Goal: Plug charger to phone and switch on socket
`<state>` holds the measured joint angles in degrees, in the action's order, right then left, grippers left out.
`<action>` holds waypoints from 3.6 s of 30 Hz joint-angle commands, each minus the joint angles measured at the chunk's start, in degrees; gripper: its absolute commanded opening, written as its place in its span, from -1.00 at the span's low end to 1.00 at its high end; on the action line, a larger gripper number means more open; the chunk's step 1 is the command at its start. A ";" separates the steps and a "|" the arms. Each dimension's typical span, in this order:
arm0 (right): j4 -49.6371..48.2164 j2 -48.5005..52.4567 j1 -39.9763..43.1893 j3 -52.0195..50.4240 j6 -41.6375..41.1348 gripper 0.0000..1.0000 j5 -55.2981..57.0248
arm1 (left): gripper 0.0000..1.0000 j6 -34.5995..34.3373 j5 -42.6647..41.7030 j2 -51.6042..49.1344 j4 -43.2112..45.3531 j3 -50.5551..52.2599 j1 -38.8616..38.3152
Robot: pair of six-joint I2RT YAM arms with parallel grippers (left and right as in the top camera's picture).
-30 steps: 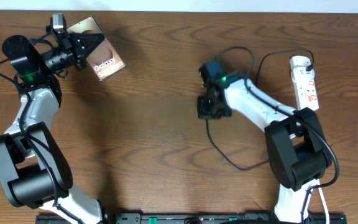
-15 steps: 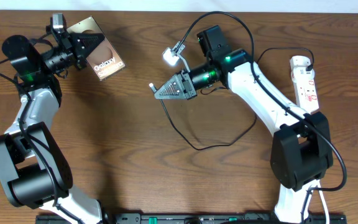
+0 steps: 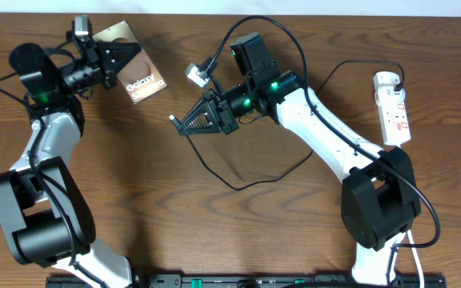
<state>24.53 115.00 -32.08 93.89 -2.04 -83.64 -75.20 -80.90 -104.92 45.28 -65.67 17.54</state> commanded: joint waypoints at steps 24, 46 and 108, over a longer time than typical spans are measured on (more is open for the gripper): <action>-15.41 7.72 -0.04 0.48 -10.47 -0.98 -5.73 | -0.86 -0.11 -0.70 0.50 2.91 -0.31 -0.24; -21.05 8.59 0.85 0.48 -11.26 -0.98 -5.20 | -0.86 -0.70 -1.75 0.50 5.20 -0.31 -2.62; -34.21 10.82 1.01 0.50 -22.80 -0.98 -5.42 | -0.86 -1.16 -2.78 0.50 7.82 -0.31 -3.80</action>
<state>-9.54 125.29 -31.42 93.91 -24.58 -87.90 -76.69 -82.85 -104.92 52.51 -65.67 13.61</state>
